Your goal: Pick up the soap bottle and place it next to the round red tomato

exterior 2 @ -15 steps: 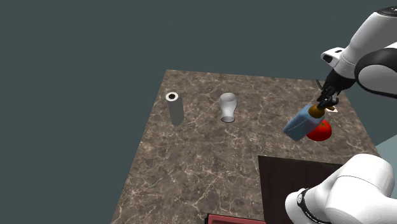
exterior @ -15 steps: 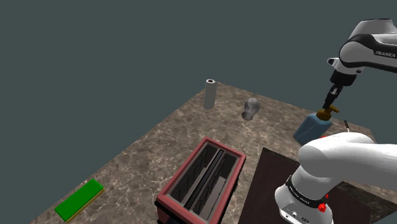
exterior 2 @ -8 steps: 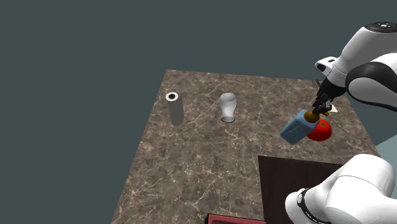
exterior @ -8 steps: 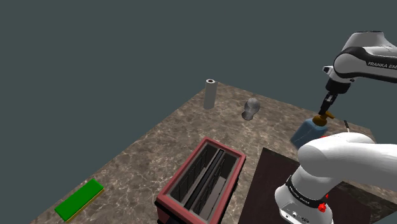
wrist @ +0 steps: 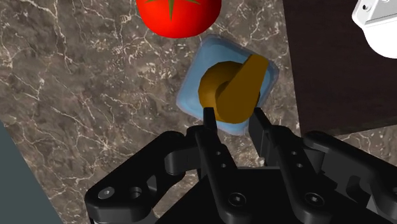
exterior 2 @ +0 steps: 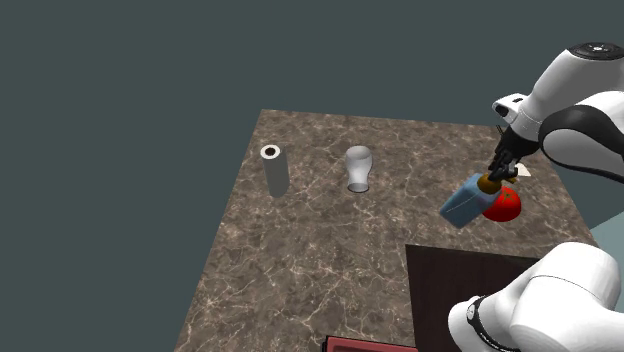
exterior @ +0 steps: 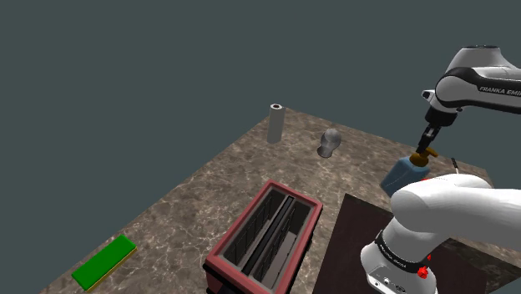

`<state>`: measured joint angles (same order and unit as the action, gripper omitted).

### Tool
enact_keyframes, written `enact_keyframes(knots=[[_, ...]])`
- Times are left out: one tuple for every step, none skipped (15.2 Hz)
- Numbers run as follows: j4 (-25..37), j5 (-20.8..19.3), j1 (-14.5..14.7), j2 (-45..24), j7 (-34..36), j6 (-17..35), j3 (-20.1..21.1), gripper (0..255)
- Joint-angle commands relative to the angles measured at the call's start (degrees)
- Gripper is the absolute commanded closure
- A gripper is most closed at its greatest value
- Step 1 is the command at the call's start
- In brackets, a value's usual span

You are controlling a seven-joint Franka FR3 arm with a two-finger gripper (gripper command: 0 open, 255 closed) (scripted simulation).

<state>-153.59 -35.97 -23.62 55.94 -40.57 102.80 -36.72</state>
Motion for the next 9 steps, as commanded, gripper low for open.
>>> enact_keyframes(knots=[[-0.3,0.0,0.0,-0.2,0.0,-0.1,-0.1,255],[-0.2,0.1,0.0,-0.1,0.0,-0.2,-0.1,0],[-0.2,0.0,0.0,-0.2,0.0,-0.2,-0.1,0],[-0.2,0.0,0.0,-0.2,0.0,-0.1,-0.2,0],[-0.2,0.0,0.0,-0.2,-0.1,-0.1,-0.2,0],[-0.2,0.0,0.0,-0.2,-0.1,-0.1,-0.2,0],[-0.3,0.0,0.0,-0.2,0.0,-0.1,-0.1,0],[1.2,1.1,0.3,0.1,-0.1,-1.9,1.0,0],[2.8,2.1,0.6,0.3,-0.3,-3.7,2.2,0]])
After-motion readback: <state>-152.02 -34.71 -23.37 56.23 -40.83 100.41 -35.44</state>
